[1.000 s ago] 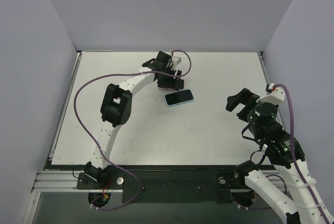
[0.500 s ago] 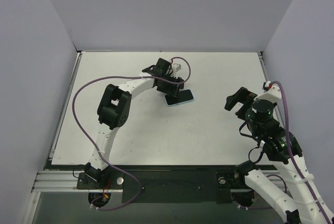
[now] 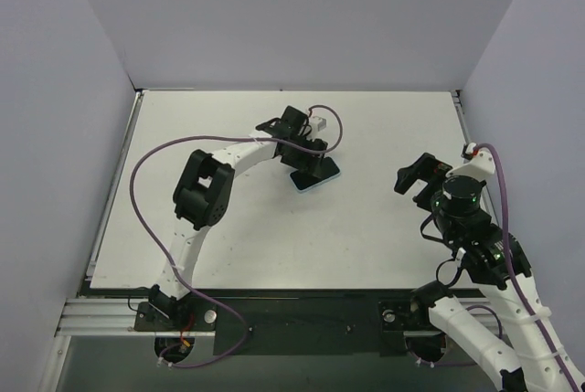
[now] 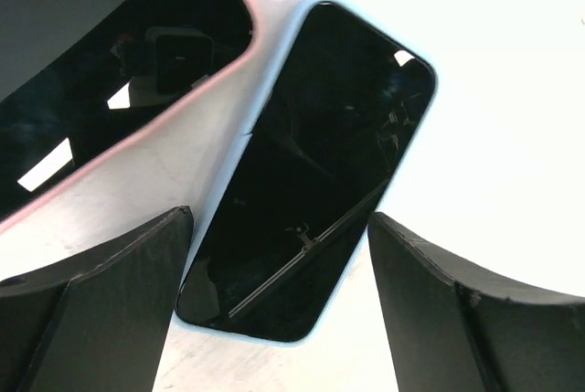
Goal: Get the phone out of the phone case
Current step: Pick up the phone at the center of the board.
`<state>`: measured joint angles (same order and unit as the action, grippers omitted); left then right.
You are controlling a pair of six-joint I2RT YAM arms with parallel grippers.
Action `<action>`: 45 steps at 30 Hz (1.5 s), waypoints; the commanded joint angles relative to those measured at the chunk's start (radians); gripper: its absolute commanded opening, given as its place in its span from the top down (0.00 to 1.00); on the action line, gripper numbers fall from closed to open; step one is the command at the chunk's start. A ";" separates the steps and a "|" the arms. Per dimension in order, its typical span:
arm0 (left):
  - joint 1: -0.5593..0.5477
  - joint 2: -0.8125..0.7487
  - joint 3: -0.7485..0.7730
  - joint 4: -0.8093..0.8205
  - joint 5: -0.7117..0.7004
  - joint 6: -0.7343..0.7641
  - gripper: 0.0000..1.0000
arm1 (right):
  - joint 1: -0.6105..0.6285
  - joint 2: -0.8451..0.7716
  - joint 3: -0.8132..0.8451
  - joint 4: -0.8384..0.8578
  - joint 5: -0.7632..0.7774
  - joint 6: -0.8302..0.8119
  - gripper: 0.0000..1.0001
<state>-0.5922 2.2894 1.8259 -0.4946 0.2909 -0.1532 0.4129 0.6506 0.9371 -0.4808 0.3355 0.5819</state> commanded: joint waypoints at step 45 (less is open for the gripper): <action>-0.224 -0.094 0.201 -0.348 -0.437 -0.085 1.00 | -0.036 0.052 0.022 -0.119 0.235 0.035 0.01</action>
<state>-0.8356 2.3974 2.0792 -0.8150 -0.2035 -0.1860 0.4038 0.6525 0.9337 -0.5522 0.4870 0.5850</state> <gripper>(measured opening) 0.853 0.995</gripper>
